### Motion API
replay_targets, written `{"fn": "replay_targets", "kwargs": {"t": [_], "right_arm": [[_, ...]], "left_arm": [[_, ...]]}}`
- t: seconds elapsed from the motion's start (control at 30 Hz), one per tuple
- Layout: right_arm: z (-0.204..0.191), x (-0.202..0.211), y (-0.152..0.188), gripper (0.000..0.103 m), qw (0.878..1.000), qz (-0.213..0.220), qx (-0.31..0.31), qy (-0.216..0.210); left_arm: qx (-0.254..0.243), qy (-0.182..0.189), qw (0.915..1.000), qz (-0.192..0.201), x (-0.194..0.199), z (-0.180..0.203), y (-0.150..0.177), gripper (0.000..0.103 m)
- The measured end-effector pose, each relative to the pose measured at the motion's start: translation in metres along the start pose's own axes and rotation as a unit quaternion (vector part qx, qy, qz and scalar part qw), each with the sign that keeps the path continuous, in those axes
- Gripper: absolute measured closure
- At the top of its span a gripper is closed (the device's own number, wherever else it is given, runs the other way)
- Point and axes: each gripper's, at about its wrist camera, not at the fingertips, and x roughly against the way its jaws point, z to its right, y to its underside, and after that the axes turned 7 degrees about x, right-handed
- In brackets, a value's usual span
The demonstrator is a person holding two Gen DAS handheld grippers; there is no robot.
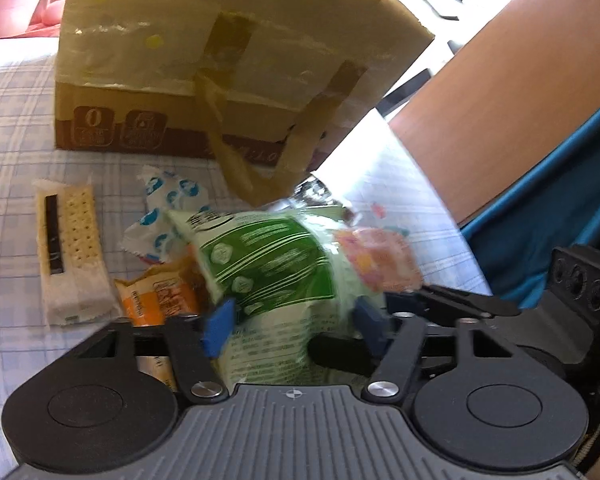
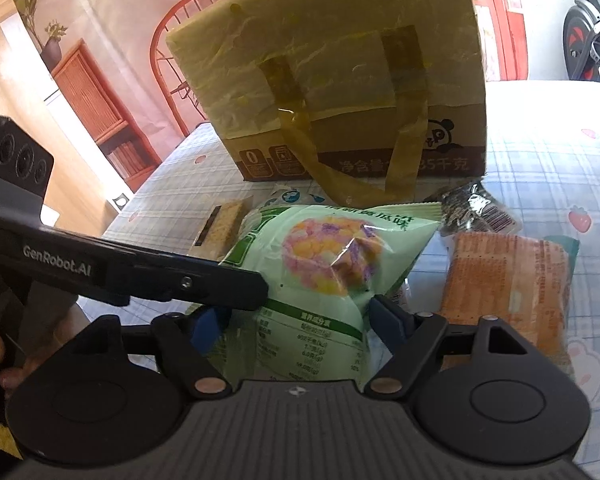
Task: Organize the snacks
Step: 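Close the left tool on the pale green bag while the right tool grips it too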
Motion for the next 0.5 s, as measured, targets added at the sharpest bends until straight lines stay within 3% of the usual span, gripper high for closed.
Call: {"fn": "replay_targets", "kwargs": {"t": [0.1,0.33,0.4,0.5], "right_arm": [[-0.007,0.003,-0.004,0.035,1.0,0.007,0.016,0.004],[-0.019,0.01,-0.012,0.039,0.999,0.017,0.046,0.014],[-0.021,0.009,-0.013,0.039,0.998,0.015,0.056,0.017],[-0.021,0.005,-0.011,0.04,0.998,0.005,0.06,0.018]], "left_arm": [[-0.018,0.003,0.9998,0.009,0.006,0.006,0.0,0.051],[-0.031,0.008,0.9992,0.026,0.013,0.012,-0.002,0.053],[-0.019,0.005,0.9996,0.021,0.012,0.008,-0.002,0.051],[-0.003,-0.008,0.9998,0.018,0.009,0.002,-0.002,0.037]]}}
